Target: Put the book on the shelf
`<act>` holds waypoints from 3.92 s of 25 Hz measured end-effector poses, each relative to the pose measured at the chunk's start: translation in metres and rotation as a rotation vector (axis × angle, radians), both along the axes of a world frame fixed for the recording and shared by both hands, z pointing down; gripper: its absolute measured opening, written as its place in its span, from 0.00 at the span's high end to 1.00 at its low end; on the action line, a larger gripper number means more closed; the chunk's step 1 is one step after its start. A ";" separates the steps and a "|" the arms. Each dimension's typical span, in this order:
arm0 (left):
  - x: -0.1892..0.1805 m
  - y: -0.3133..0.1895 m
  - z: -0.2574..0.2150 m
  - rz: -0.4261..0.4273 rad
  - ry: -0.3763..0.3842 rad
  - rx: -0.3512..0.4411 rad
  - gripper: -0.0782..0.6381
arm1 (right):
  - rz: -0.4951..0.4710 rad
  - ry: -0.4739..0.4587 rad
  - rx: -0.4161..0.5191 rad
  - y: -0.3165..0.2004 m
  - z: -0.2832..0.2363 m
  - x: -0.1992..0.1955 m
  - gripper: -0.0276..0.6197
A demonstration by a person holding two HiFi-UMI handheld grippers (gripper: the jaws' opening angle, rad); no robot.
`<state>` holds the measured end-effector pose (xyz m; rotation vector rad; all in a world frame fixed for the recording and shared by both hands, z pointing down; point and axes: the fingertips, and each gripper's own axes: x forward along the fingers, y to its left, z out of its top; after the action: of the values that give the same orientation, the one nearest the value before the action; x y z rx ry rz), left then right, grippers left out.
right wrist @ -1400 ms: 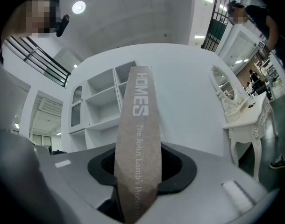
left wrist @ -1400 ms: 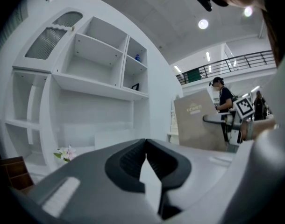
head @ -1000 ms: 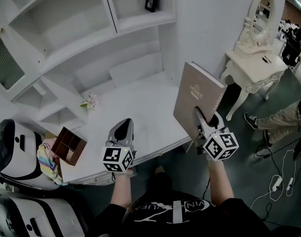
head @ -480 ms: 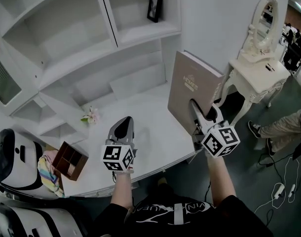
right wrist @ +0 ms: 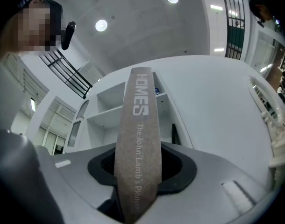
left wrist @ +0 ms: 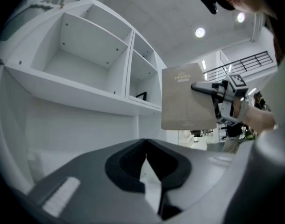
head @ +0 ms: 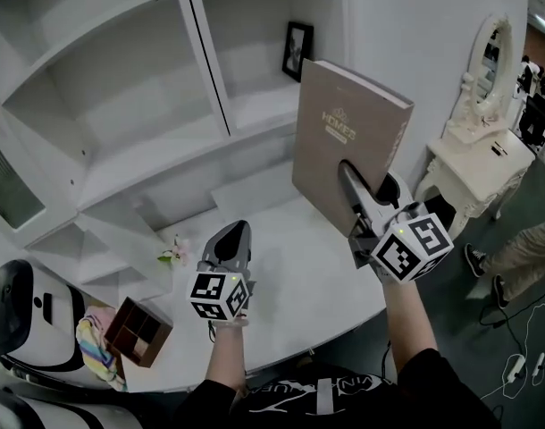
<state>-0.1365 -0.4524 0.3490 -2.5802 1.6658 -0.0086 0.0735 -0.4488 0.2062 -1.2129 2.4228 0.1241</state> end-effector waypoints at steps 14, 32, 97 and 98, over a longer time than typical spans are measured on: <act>-0.005 -0.041 -0.005 -0.048 0.025 -0.016 0.89 | 0.007 -0.035 0.212 -0.027 -0.113 0.005 0.68; -0.019 -0.054 -0.013 -0.162 0.049 0.022 0.89 | 0.065 0.085 0.148 -0.109 -0.130 -0.020 0.68; -0.097 -0.028 -0.021 -0.310 -0.026 0.040 0.89 | -0.020 0.279 -0.083 -0.257 -0.121 -0.163 0.50; -0.094 -0.030 -0.021 -0.304 -0.026 0.040 0.89 | -0.022 0.282 -0.078 -0.254 -0.122 -0.161 0.49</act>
<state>-0.2303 -0.4819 0.3279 -2.2632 2.0077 -0.0255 -0.0870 -0.7030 0.0844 -1.2771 2.7045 0.2081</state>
